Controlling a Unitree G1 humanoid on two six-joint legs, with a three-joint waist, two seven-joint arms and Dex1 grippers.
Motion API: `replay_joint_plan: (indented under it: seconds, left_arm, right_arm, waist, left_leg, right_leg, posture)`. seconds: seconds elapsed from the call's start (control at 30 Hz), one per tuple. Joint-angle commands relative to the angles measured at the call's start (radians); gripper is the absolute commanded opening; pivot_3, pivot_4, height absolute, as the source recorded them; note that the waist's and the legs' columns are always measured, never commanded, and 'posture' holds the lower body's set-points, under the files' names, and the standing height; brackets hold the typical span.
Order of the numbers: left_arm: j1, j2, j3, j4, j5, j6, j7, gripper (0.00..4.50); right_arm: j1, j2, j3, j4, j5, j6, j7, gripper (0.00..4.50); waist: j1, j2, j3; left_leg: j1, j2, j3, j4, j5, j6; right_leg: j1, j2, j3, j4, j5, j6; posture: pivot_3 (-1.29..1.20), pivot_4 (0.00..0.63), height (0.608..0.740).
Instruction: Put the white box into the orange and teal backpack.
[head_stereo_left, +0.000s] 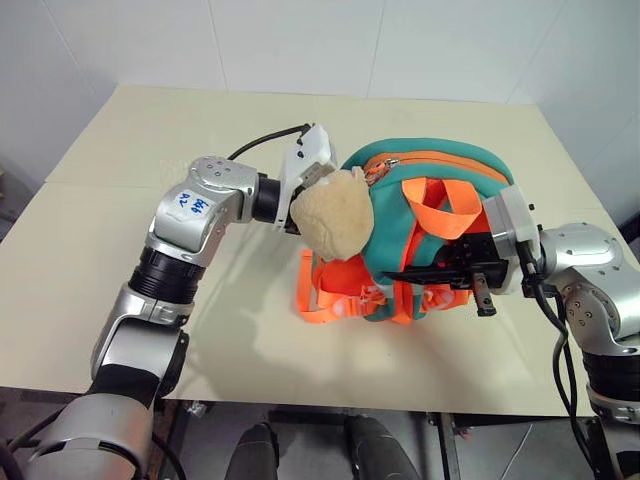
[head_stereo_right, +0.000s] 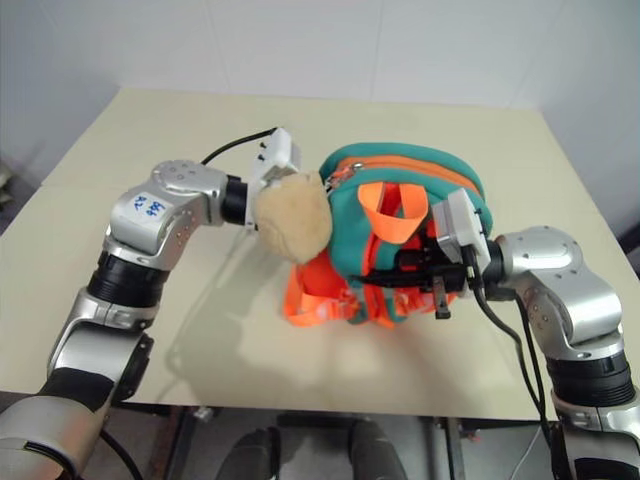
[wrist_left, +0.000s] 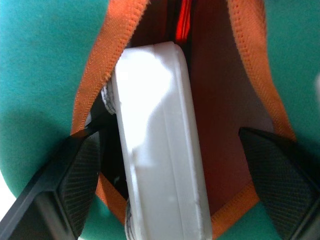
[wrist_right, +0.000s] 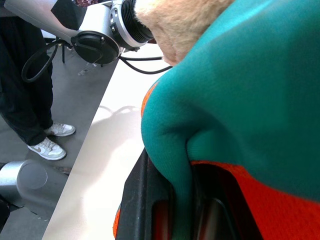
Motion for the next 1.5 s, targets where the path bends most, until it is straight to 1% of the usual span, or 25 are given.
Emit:
replay_joint_plan:
  seconds: [0.03, 0.13, 0.27, 0.43, 0.5, 0.6, 0.7, 0.8, 0.87, 0.9, 0.93, 1.03, 1.07, 1.23, 1.33, 1.5]
  left_arm:
    - [-0.012, 0.065, 0.043, -0.109, -0.070, 0.035, -0.086, 4.50]
    - [0.000, 0.129, 0.075, -0.165, -0.105, 0.066, -0.118, 4.50]
    - [0.011, 0.207, 0.087, -0.186, -0.101, 0.081, -0.129, 4.50]
    - [0.005, 0.271, 0.113, -0.190, -0.097, 0.093, -0.115, 4.50]
    - [0.004, 0.285, 0.125, -0.188, -0.104, 0.090, -0.112, 4.50]
    - [0.005, 0.291, 0.174, -0.206, -0.152, 0.126, -0.100, 4.50]
    - [0.037, 0.309, 0.203, -0.236, -0.193, 0.165, -0.110, 4.50]
    - [0.082, 0.320, 0.204, -0.232, -0.170, 0.157, -0.075, 4.50]
    - [0.093, 0.301, 0.207, -0.212, -0.152, 0.150, -0.023, 4.50]
    - [0.095, 0.291, 0.207, -0.206, -0.149, 0.155, -0.001, 4.10]
    - [0.100, 0.284, 0.207, -0.210, -0.158, 0.165, 0.007, 3.88]
    - [0.108, 0.258, 0.202, -0.226, -0.186, 0.181, 0.023, 2.97]
    - [0.110, 0.250, 0.197, -0.225, -0.186, 0.179, 0.025, 2.58]
    - [0.104, 0.210, 0.176, -0.204, -0.191, 0.189, 0.026, 0.91]
    - [0.092, 0.194, 0.145, -0.175, -0.173, 0.180, 0.016, 0.02]
    - [0.066, 0.157, 0.101, -0.115, -0.153, 0.147, -0.004, 0.00]
  right_arm:
    - [-0.012, -0.001, -0.016, -0.029, 0.006, -0.019, -0.013, 0.02]
    - [-0.008, -0.002, -0.017, -0.029, 0.005, -0.020, -0.013, 0.02]
    - [-0.013, 0.000, -0.014, -0.022, 0.000, -0.025, -0.012, 0.02]
    - [-0.011, 0.000, -0.014, -0.024, -0.004, -0.030, -0.014, 0.02]
    - [-0.010, 0.000, -0.013, -0.026, -0.004, -0.032, -0.016, 0.02]
    - [-0.003, -0.002, -0.015, -0.031, -0.001, -0.032, -0.016, 0.02]
    - [-0.002, -0.003, -0.016, -0.033, 0.000, -0.032, -0.018, 0.02]
    - [0.002, -0.003, -0.017, -0.037, 0.001, -0.032, -0.020, 0.02]
    - [0.001, -0.003, -0.017, -0.036, 0.001, -0.031, -0.021, 0.02]
    - [0.000, -0.003, -0.017, -0.035, 0.001, -0.030, -0.022, 0.02]
    - [-0.001, -0.003, -0.016, -0.034, 0.000, -0.030, -0.022, 0.02]
    - [-0.003, -0.002, -0.015, -0.033, 0.000, -0.030, -0.025, 0.02]
    - [-0.004, -0.002, -0.015, -0.033, 0.000, -0.030, -0.027, 0.02]
    - [-0.003, -0.003, -0.015, -0.032, -0.003, -0.031, -0.033, 0.02]
    - [-0.005, -0.002, -0.014, -0.030, -0.005, -0.032, -0.037, 0.02]
    - [-0.005, -0.001, -0.014, -0.031, -0.008, -0.034, -0.044, 0.02]
  waist:
    - [-0.005, 0.000, 0.000]
    - [-0.005, 0.000, 0.000]
    - [-0.003, 0.000, 0.000]
    - [-0.002, 0.000, 0.000]
    - [-0.004, 0.000, 0.000]
    - [-0.003, 0.000, 0.000]
    - [-0.005, 0.000, 0.000]
    - [-0.004, 0.000, 0.000]
    - [-0.003, 0.000, 0.000]
    - [-0.002, 0.000, 0.000]
    - [-0.002, 0.000, 0.000]
    - [-0.002, 0.000, 0.000]
    - [-0.001, 0.000, 0.000]
    - [-0.004, 0.000, 0.000]
    - [-0.002, 0.000, 0.000]
    - [-0.001, 0.000, 0.000]
  left_leg:
    - [0.000, 0.000, 0.000, -0.001, 0.000, 0.000]
    - [0.000, 0.000, 0.000, -0.002, 0.000, 0.000]
    - [0.000, 0.000, 0.000, -0.002, 0.000, 0.000]
    - [0.000, 0.000, 0.000, -0.001, 0.000, 0.000]
    - [0.000, 0.000, 0.000, -0.001, 0.000, 0.000]
    - [0.000, 0.000, 0.000, -0.001, 0.000, 0.000]
    - [0.000, 0.000, 0.000, -0.001, 0.000, 0.000]
    - [0.001, 0.000, 0.000, -0.002, 0.000, 0.000]
    - [0.001, 0.000, 0.000, -0.001, 0.000, 0.000]
    - [0.000, 0.000, 0.000, 0.000, 0.000, 0.000]
    - [0.000, 0.000, 0.000, 0.000, 0.000, 0.000]
    - [0.000, 0.000, 0.000, 0.001, 0.000, 0.000]
    - [0.000, 0.000, 0.000, 0.000, 0.000, 0.000]
    - [0.000, 0.000, 0.000, -0.001, 0.000, 0.000]
    - [0.000, 0.000, 0.000, -0.001, 0.000, 0.000]
    - [0.000, 0.000, 0.000, 0.000, 0.000, 0.000]
  right_leg:
    - [0.000, 0.000, 0.000, 0.000, 0.000, 0.000]
    - [-0.001, 0.000, 0.000, 0.000, 0.000, 0.000]
    - [-0.001, 0.000, 0.000, 0.000, 0.000, 0.000]
    - [-0.001, 0.000, 0.000, 0.000, 0.000, 0.000]
    - [-0.001, 0.000, 0.000, 0.000, 0.000, 0.000]
    - [-0.001, 0.000, 0.000, 0.000, 0.000, 0.000]
    - [-0.001, 0.000, 0.000, 0.000, 0.000, 0.000]
    - [-0.001, 0.000, 0.000, 0.000, -0.001, -0.001]
    - [-0.001, 0.000, 0.000, 0.001, -0.001, -0.001]
    - [-0.001, 0.000, 0.000, 0.001, 0.000, -0.001]
    - [0.000, 0.000, 0.000, 0.001, 0.000, 0.000]
    - [0.000, 0.000, 0.000, 0.001, 0.000, 0.000]
    - [0.000, 0.000, 0.000, 0.001, 0.000, 0.000]
    - [0.000, 0.000, 0.000, 0.000, 0.000, 0.000]
    - [0.000, 0.000, 0.000, 0.001, 0.000, 0.000]
    - [0.000, 0.000, 0.000, 0.001, 0.000, 0.000]
  posture:
    - [0.00, 0.150, 0.740]
    - [0.00, 0.150, 0.740]
    - [0.00, 0.150, 0.740]
    - [0.00, 0.150, 0.740]
    - [0.00, 0.150, 0.740]
    - [0.00, 0.150, 0.740]
    - [0.00, 0.150, 0.740]
    - [0.00, 0.150, 0.740]
    - [0.00, 0.150, 0.740]
    - [0.00, 0.150, 0.740]
    - [0.00, 0.150, 0.740]
    - [0.00, 0.150, 0.740]
    - [0.00, 0.150, 0.740]
    - [0.00, 0.150, 0.740]
    - [0.00, 0.150, 0.740]
    - [0.00, 0.150, 0.740]
